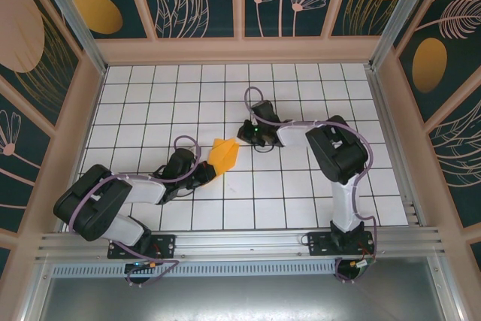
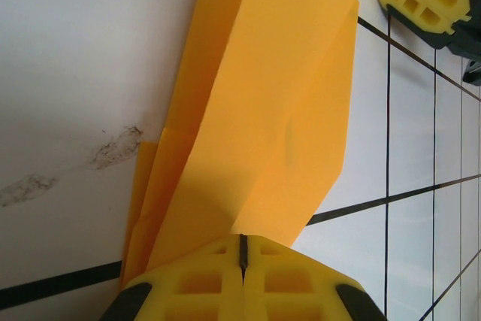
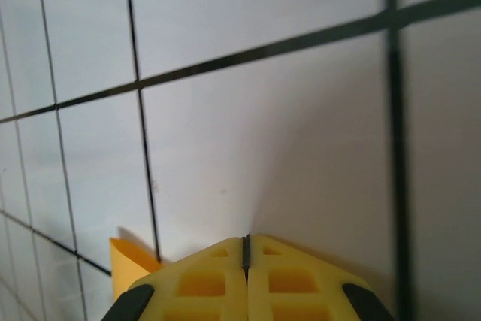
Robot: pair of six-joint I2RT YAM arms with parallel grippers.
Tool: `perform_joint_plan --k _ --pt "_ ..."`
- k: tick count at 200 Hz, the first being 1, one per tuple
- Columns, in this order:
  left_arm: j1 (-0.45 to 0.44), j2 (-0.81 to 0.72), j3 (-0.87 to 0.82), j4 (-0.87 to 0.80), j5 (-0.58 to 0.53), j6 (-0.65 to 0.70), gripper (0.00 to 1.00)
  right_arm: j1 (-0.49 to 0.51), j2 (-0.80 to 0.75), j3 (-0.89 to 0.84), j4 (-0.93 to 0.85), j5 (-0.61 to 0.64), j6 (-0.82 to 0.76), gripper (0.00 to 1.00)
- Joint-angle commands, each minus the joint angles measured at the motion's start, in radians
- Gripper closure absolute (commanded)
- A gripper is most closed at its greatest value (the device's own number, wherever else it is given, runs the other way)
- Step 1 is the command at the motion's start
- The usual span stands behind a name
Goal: Fold a paper plane with a square sheet of paper (pick it up from the middle)
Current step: Fourth fold the wing at the center of the table.
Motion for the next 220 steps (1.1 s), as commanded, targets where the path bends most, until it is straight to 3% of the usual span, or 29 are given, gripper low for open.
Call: perform_joint_plan --k 1,28,49,72,114,175,220 --pt "-0.003 0.036 -0.044 -0.165 0.013 0.031 1.0 0.012 -0.087 0.008 -0.03 0.026 -0.032 0.91" --pt "-0.004 0.047 -0.039 -0.171 0.012 0.035 1.0 0.07 -0.134 -0.016 -0.018 0.071 0.003 0.9" --pt "-0.004 0.051 -0.037 -0.166 0.018 0.033 1.0 0.12 -0.093 -0.017 0.078 -0.033 0.032 0.89" --pt "-0.003 0.049 -0.024 -0.178 0.015 0.042 1.0 0.157 -0.052 0.012 0.016 0.048 0.047 0.91" --pt "-0.004 0.054 -0.027 -0.152 0.03 0.032 1.0 0.158 0.001 -0.051 0.12 -0.039 0.092 0.94" --pt "-0.004 -0.051 -0.01 -0.202 0.073 0.024 0.99 0.151 0.037 -0.108 0.085 0.024 0.079 0.98" --pt "0.001 -0.181 0.182 -0.346 0.062 0.082 0.92 0.153 0.039 -0.135 0.106 0.014 0.078 0.98"
